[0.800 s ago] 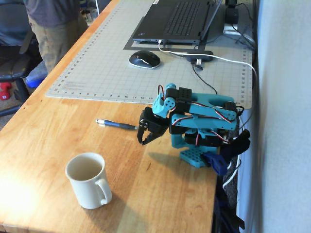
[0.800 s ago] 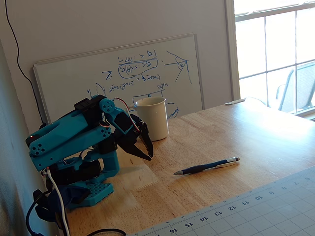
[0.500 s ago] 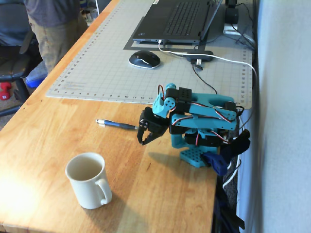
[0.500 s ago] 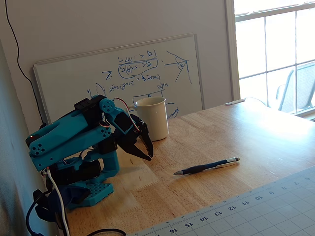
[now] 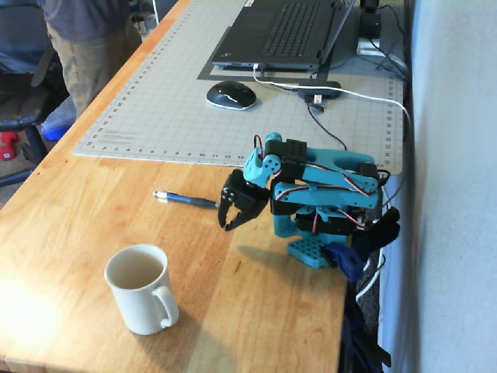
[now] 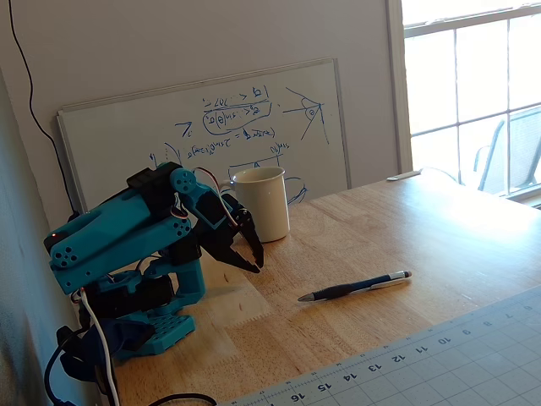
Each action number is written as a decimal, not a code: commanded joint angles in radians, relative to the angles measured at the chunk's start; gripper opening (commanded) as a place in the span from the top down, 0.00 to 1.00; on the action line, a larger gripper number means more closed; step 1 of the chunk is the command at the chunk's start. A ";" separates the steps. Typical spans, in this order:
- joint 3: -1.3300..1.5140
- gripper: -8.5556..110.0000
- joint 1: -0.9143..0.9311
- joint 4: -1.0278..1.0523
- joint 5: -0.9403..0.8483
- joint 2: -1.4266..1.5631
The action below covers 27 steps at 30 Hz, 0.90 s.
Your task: Grasp a pen and put it in a mug.
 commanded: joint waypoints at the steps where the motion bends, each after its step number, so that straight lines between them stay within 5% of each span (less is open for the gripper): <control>1: -0.169 0.91 0.011 -0.021 0.239 -0.110; 11: -0.379 0.75 0.037 -0.210 0.816 -0.476; 18: -0.520 0.68 0.225 -0.394 1.180 -0.810; 27: -0.719 0.68 0.327 -0.523 1.384 -1.215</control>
